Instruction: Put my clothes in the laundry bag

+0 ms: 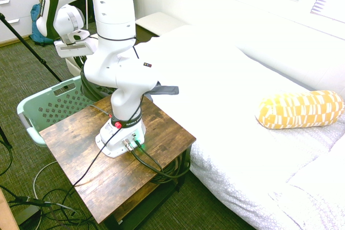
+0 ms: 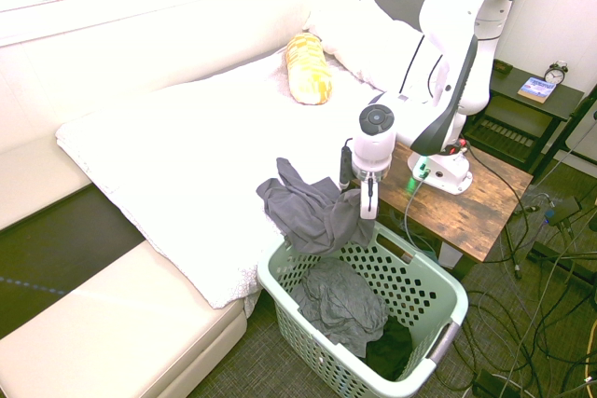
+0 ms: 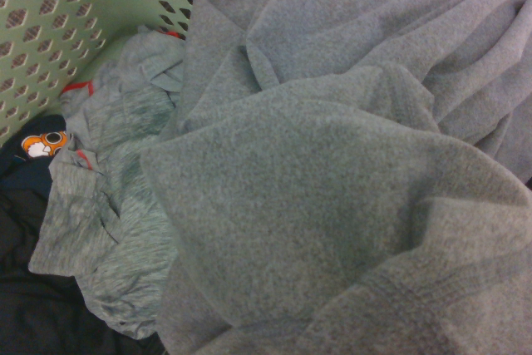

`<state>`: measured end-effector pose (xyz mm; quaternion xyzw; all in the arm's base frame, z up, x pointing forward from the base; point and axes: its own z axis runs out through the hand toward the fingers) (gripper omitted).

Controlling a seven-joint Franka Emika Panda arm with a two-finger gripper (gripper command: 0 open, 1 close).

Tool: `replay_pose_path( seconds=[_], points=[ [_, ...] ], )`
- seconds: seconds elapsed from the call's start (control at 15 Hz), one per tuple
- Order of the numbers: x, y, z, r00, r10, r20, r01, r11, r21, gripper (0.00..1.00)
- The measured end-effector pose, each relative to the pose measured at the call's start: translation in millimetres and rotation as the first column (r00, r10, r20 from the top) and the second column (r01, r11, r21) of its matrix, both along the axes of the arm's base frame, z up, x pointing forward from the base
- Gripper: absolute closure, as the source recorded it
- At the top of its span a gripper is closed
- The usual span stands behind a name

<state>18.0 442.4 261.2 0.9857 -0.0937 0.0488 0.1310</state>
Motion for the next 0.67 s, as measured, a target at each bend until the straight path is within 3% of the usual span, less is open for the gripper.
replay_pose_path(
  seconds=[0.4, 0.67],
  points=[
    [14.6, -3.2, -4.9, 0.999, -0.031, -0.003, 0.031, 0.999, -0.010, 0.00],
    [72.5, -0.1, -6.3, 0.990, -0.141, -0.028, 0.143, 0.987, 0.069, 0.00]
  ],
)
